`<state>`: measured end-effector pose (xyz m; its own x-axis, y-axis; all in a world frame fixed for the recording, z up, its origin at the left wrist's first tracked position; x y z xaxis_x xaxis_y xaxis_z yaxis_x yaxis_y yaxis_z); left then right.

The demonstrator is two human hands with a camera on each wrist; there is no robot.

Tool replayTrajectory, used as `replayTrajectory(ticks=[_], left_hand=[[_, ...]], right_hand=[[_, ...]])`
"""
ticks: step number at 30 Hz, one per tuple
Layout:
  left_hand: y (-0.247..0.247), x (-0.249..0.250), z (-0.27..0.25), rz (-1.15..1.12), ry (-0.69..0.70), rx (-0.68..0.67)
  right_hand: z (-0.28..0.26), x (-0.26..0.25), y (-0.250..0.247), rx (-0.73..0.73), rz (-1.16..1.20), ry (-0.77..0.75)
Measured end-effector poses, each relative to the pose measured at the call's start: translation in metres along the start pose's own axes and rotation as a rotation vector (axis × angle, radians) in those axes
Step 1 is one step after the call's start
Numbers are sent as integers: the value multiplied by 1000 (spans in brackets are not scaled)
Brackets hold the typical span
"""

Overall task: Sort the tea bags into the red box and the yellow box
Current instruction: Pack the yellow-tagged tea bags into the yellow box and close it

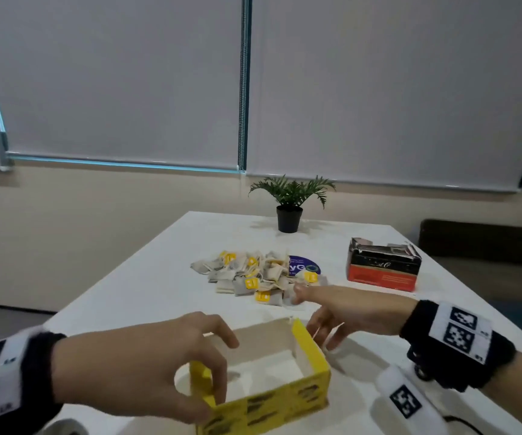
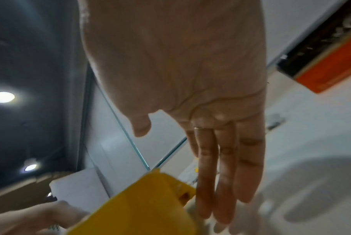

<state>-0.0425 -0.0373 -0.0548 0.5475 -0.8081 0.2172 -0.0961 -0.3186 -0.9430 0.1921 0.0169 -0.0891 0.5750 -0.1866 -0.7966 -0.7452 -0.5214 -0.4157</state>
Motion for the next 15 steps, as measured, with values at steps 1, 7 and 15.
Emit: replayTrajectory(ticks=[1, 7, 15], left_hand=[[2, 11, 8, 5, 48, 1], [5, 51, 55, 29, 252, -3], [-8, 74, 113, -16, 331, -3]], right_hand=[[-7, 9, -1, 9, 45, 7], [-48, 56, -28, 62, 215, 21], [-93, 81, -70, 337, 256, -175]])
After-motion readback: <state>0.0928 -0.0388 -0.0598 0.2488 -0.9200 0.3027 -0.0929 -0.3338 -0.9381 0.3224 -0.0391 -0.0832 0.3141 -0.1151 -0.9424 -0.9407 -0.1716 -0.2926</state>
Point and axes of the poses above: each hand's wrist, its own z-axis towards the middle knuckle, its own y-axis out of the palm, x = y × z, the point moved 5 cm from there along z, towards the middle knuckle, and after that the axes turned 8 degrees about -x, right-handed, at the moved point
